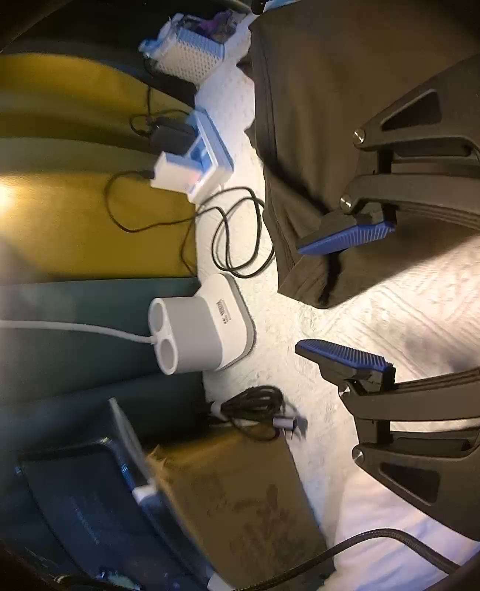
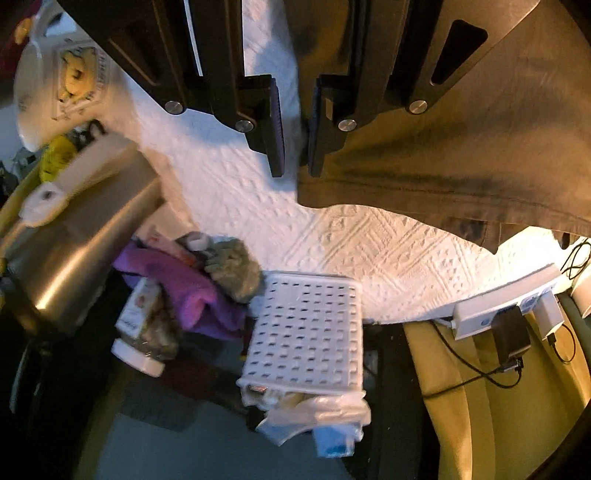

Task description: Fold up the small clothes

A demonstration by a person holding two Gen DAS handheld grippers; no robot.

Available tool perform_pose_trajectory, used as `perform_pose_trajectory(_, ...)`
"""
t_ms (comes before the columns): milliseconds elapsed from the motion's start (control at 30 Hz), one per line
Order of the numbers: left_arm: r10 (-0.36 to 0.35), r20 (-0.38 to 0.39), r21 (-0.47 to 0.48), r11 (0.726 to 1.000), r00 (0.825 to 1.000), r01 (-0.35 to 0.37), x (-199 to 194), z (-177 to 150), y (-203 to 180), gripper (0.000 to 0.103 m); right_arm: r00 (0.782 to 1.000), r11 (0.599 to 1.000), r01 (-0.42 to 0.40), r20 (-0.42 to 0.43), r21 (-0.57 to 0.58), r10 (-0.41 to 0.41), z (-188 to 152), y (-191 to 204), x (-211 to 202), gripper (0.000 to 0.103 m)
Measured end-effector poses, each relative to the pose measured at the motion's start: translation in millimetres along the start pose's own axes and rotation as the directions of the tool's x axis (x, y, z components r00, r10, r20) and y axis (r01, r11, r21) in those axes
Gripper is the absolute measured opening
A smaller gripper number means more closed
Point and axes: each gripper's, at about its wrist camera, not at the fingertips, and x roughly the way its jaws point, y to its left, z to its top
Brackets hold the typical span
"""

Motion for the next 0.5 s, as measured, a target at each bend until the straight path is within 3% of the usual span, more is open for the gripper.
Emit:
perform_pose_trajectory(33, 0.000, 0.008, 0.006, 1.000, 1.000, 0.000, -6, 0, 0, 0.050, 1.000, 1.000, 0.007, 0.003, 0.003, -0.007, -1, -2, -5, 0.017)
perform_pose_trajectory(67, -0.001, 0.016, 0.012, 1.000, 1.000, 0.001, -13, -1, -1, 0.052, 1.000, 1.000, 0.009, 0.006, 0.007, -0.009, -1, -3, -9, 0.036)
perform_pose_trajectory(100, -0.004, 0.020, 0.018, 1.000, 1.000, 0.004, -17, -1, -2, 0.053, 1.000, 1.000, 0.010, 0.008, 0.018, -0.010, -2, -6, -15, 0.075)
perform_pose_trajectory(133, -0.009, 0.027, 0.027, 1.000, 1.000, 0.008, -26, -2, -2, 0.053, 1.000, 1.000, 0.011, 0.012, 0.025, -0.012, -3, -7, -20, 0.090)
perform_pose_trajectory(167, -0.013, 0.032, 0.033, 0.999, 0.999, 0.012, -32, -4, -3, 0.054, 0.999, 0.999, 0.018, 0.034, 0.039, -0.019, -5, -9, -29, 0.096)
perform_pose_trajectory(300, -0.054, 0.044, 0.041, 0.998, 0.998, 0.052, -61, -19, -9, 0.064, 0.997, 0.999, 0.009, 0.080, 0.046, -0.012, -14, -7, -56, 0.096)
perform_pose_trajectory(500, -0.108, 0.018, 0.049, 0.993, 0.994, 0.107, -89, -53, -17, 0.065, 0.994, 0.999, 0.009, 0.109, 0.042, -0.014, -36, -3, -91, 0.096)
